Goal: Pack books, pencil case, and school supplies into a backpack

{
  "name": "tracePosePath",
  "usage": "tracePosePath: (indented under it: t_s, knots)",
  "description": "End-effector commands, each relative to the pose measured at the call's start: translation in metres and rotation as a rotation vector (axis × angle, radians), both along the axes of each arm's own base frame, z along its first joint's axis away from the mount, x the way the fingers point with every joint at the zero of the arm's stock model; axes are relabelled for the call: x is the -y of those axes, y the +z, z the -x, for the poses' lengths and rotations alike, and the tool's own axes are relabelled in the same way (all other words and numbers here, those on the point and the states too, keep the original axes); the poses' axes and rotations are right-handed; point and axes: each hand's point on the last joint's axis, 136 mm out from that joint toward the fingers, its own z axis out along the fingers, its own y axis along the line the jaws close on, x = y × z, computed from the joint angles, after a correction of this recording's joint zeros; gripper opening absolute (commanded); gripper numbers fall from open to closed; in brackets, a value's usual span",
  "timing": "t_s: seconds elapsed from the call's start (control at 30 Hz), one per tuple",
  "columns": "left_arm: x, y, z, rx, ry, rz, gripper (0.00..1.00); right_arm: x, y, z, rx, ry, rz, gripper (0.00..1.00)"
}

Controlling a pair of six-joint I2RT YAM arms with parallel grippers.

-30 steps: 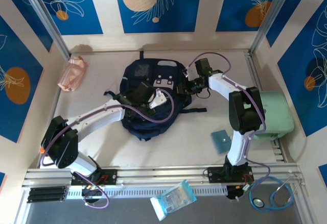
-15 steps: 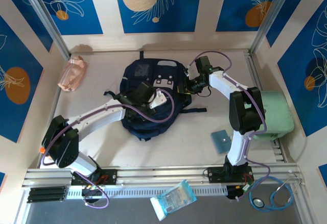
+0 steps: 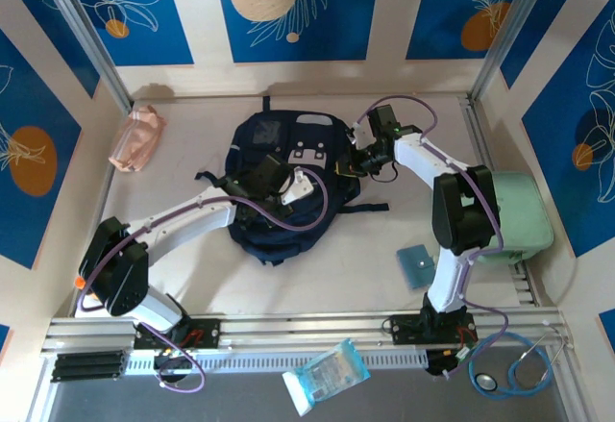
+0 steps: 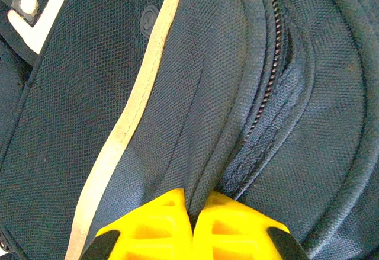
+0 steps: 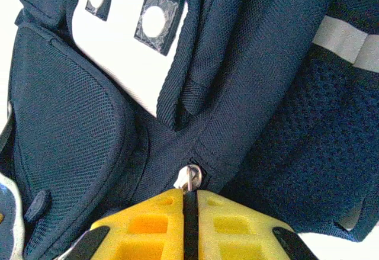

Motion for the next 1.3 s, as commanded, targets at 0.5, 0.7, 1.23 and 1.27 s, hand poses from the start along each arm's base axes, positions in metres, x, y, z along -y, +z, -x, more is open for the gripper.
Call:
tracePosePath:
  t_s: [0.5, 0.7, 1.23, 1.27]
  knots:
    - [-0.008, 0.052, -0.040, 0.112, 0.242, 0.169, 0.00, -0.017, 0.059, 0.064, 0.192, 0.156, -0.058, 0.00]
    - [0.007, 0.052, -0.049, 0.077, 0.273, 0.238, 0.00, -0.032, 0.071, 0.088, 0.255, 0.199, -0.092, 0.00]
    - [0.046, 0.063, -0.059, -0.013, 0.273, 0.434, 0.00, -0.071, 0.077, 0.130, 0.345, 0.214, -0.212, 0.00]
    - [0.048, 0.065, -0.059, -0.016, 0.271, 0.446, 0.00, -0.075, 0.076, 0.132, 0.356, 0.213, -0.213, 0.00]
